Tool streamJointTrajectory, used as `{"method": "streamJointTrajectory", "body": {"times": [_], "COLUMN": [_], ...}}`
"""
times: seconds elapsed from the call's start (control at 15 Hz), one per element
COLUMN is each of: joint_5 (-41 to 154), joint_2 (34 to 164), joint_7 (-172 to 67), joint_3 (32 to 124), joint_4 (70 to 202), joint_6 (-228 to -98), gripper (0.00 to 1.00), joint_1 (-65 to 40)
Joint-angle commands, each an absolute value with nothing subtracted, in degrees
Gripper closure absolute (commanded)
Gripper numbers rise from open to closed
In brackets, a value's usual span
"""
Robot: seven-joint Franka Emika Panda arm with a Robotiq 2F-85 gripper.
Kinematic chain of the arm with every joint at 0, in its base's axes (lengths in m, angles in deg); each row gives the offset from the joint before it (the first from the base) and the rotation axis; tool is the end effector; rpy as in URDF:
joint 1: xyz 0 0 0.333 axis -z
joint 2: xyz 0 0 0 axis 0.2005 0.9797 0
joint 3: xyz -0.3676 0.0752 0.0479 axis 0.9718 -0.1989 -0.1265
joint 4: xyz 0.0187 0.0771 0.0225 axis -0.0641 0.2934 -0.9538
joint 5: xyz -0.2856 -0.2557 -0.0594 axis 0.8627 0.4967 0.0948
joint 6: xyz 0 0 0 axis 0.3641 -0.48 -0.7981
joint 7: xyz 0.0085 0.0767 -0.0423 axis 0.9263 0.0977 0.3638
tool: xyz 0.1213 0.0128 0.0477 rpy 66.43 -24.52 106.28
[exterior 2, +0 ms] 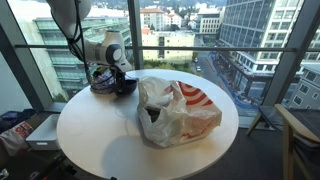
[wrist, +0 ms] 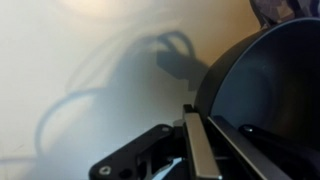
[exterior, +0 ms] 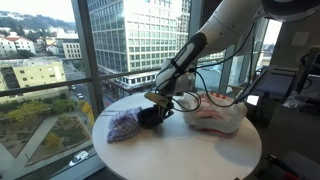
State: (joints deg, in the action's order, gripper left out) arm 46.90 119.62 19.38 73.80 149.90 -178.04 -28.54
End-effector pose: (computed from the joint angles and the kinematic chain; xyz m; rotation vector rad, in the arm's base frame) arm 0.6567 0.2021 0.2103 -2.5415 1.6218 -0.0447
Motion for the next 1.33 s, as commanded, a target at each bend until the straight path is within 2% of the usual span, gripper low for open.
{"method": "streamJointTrajectory", "body": {"times": [0.0,0.6,1.27], "joint_5": [42.6,37.9,32.2], "joint_2": [117.1,108.3,97.5], "joint_7": [13.8,4.9,7.4], "joint_3": [69.7,69.0,76.1], "joint_4": [150.0,150.2,158.0], "joint_6": [-170.6,-141.9,-128.6], "gripper": [0.95,0.94,0.94], "joint_1": [-24.3,-19.3,-12.6]}}
